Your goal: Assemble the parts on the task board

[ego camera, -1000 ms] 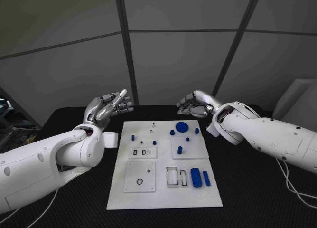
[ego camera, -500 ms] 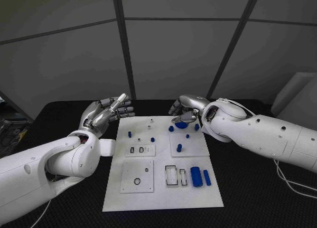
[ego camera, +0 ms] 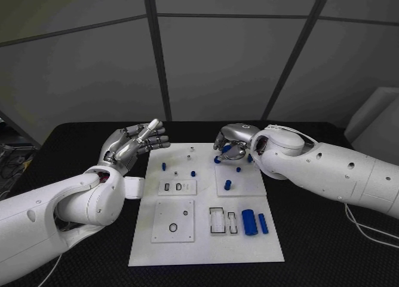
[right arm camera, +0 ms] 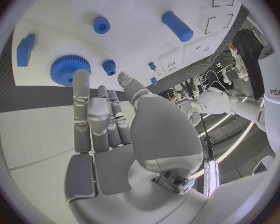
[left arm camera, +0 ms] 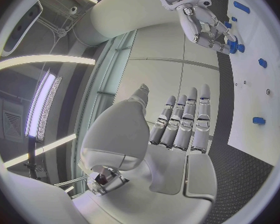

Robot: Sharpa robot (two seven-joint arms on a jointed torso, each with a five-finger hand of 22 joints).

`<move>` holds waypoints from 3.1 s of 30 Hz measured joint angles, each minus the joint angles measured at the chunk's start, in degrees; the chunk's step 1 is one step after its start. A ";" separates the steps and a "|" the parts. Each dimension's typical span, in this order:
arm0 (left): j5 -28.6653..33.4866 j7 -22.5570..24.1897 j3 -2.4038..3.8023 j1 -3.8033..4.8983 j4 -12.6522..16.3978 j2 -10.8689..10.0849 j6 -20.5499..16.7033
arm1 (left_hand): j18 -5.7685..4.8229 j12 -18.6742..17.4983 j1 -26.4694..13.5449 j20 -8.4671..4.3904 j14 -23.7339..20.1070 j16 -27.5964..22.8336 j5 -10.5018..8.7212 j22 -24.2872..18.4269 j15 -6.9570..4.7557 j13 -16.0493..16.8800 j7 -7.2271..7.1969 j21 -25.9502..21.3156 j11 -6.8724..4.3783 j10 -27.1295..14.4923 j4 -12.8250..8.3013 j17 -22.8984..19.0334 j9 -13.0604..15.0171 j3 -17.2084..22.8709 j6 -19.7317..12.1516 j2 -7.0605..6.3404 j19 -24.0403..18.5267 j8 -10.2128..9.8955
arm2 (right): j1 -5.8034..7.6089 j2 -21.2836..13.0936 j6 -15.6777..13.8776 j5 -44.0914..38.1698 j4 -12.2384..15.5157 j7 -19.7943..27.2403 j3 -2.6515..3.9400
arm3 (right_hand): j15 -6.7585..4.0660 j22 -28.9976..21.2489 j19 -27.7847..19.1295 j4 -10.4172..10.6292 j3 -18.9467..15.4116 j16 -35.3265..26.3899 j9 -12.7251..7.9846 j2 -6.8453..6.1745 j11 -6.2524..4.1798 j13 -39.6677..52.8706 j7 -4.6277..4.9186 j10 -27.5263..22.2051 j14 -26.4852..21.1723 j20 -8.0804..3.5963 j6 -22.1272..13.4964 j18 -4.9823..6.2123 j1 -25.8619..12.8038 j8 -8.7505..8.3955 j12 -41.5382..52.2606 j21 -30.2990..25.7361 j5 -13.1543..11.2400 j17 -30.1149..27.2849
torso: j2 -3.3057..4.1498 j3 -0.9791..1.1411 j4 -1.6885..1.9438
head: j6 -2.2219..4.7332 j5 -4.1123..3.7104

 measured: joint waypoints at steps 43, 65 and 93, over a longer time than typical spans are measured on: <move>0.00 -0.25 0.02 0.00 1.04 -0.51 0.73 | -0.02 0.00 0.00 0.00 0.00 0.00 0.00 -0.06 0.00 -0.02 0.01 0.00 0.13 0.13 -0.32 -0.06 -0.01 0.00 -0.01 0.00 -0.01 -0.26 | 0.24 2.43 5.21 -2.48 -2.54 -1.05 0.16 | -0.21 15.36 4.20 2.37 7.77 10.22 0.17 0.03 -1.14 0.11 -1.03 4.67 0.21 -0.31 4.29 -1.83 1.10 0.23 0.28 12.03 -0.02 11.51 | 1.32 0.05 0.24 | -0.86 0.90; 0.00 -0.44 0.04 0.02 0.68 -0.90 0.84 | -0.02 -0.28 0.23 0.00 0.00 -0.22 0.00 -0.08 0.00 -0.02 0.01 -0.01 0.13 0.12 -0.32 -0.06 -0.07 0.00 -0.01 0.23 -0.01 -0.26 | 0.14 3.03 -5.00 -2.50 -0.55 -0.76 0.03 | -0.63 18.10 4.60 1.57 10.94 11.34 0.73 -0.23 -1.55 0.13 -1.22 6.92 0.20 -0.72 6.14 -1.82 3.13 1.11 0.18 14.24 -0.64 12.82 | 1.66 -0.05 0.32 | -0.01 0.74; 0.00 -0.52 0.05 0.05 0.35 -0.61 0.90 | -0.02 -0.28 0.22 0.00 0.00 -0.21 0.00 -0.10 0.00 -0.02 0.01 -0.01 0.12 0.12 -0.48 -0.06 -0.07 -0.15 -0.01 0.23 -0.01 -0.48 | 0.40 11.64 -11.13 -2.48 -9.18 -1.14 0.03 | -0.62 18.61 4.60 1.80 11.62 11.78 0.52 -0.25 -1.54 0.06 -1.07 6.90 0.19 -0.72 6.28 -1.81 3.11 0.93 0.17 14.90 0.05 13.24 | 2.05 -0.08 0.49 | 0.30 1.82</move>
